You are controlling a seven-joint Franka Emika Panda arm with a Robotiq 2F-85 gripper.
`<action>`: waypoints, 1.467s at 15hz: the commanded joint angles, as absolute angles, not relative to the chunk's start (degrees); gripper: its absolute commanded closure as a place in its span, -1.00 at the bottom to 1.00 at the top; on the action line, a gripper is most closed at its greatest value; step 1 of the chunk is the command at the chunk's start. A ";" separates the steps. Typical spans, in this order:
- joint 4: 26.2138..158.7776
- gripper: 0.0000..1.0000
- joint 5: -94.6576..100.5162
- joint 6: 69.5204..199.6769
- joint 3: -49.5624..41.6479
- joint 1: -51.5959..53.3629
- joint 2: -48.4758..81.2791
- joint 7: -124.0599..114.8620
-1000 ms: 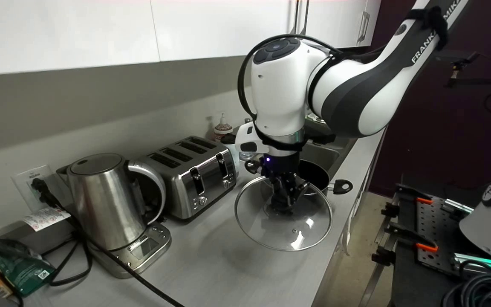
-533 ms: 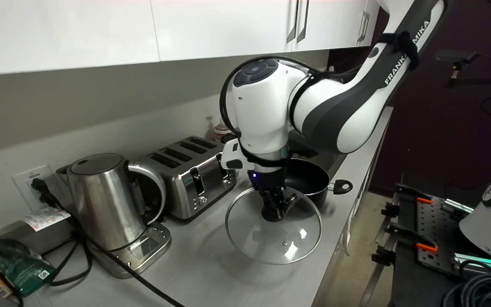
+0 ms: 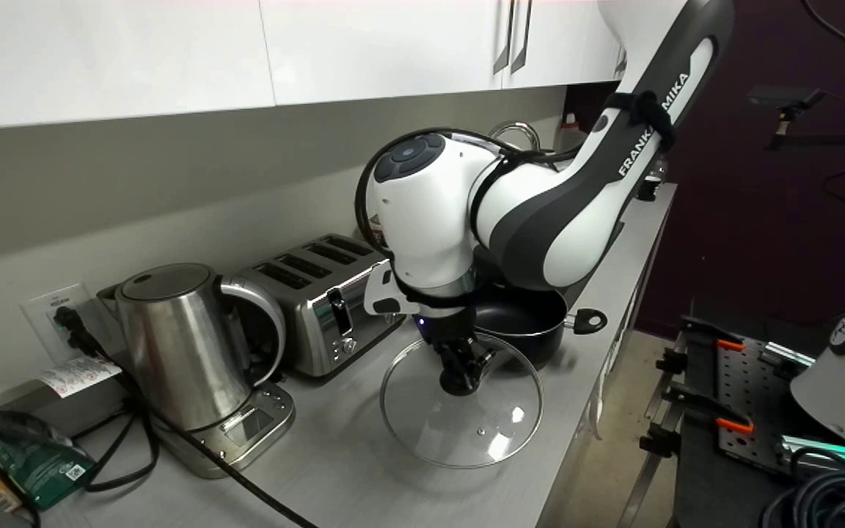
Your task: Take the lid off of the pot
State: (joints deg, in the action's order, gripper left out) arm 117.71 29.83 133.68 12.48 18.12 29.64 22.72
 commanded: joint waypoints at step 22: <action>106.32 0.50 32.12 129.40 11.13 18.31 42.11 34.36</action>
State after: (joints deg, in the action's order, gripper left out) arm 108.65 30.80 131.53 11.32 17.98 41.06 32.88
